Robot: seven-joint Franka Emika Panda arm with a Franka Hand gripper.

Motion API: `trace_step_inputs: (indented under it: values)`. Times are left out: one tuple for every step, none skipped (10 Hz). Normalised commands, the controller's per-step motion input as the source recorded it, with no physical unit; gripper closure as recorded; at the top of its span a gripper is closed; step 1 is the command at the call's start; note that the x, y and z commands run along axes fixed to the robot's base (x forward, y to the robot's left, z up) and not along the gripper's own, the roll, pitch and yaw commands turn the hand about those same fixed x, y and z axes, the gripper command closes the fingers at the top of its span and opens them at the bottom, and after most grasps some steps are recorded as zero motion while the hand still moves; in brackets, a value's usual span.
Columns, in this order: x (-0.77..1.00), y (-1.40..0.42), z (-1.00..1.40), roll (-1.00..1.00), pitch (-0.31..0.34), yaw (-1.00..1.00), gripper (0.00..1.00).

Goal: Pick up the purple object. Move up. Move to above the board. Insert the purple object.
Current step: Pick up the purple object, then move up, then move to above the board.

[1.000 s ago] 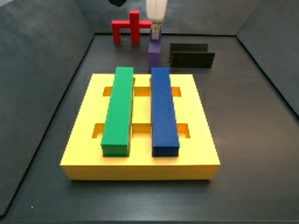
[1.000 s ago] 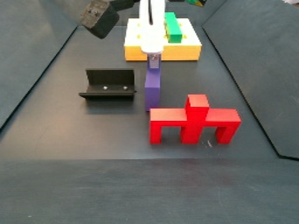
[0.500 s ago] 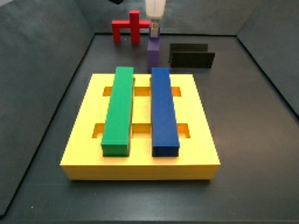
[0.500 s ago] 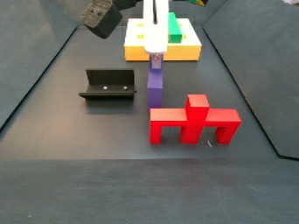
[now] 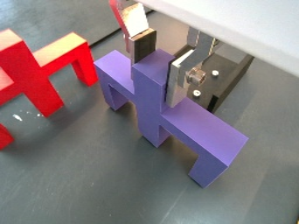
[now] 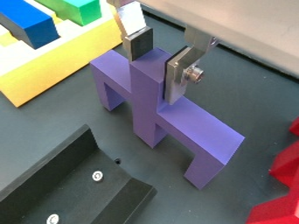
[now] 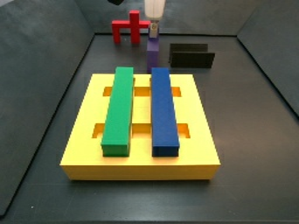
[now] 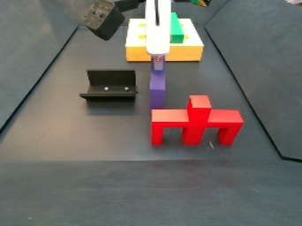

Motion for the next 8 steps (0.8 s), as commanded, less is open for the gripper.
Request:
trace_step_inputs:
  values:
    - [0.00, 0.00, 0.00, 0.00, 0.000, 0.00, 1.00]
    - [0.00, 0.00, 0.00, 0.00, 0.000, 0.00, 1.00]
    - [0.00, 0.00, 0.83, 0.00, 0.000, 0.00, 1.00]
    - [0.03, -0.04, 0.86, 0.01, -0.013, -0.05, 1.00]
    - [0.01, -0.02, 0.50, 0.02, 0.004, -0.05, 1.00]
    - [0.04, -0.01, 0.21, 0.02, -0.001, -0.03, 1.00]
    - [0.00, 0.00, 1.40, 0.00, 0.000, 0.00, 1.00]
    - [-0.02, 0.00, 1.40, -0.01, 0.025, 0.01, 1.00]
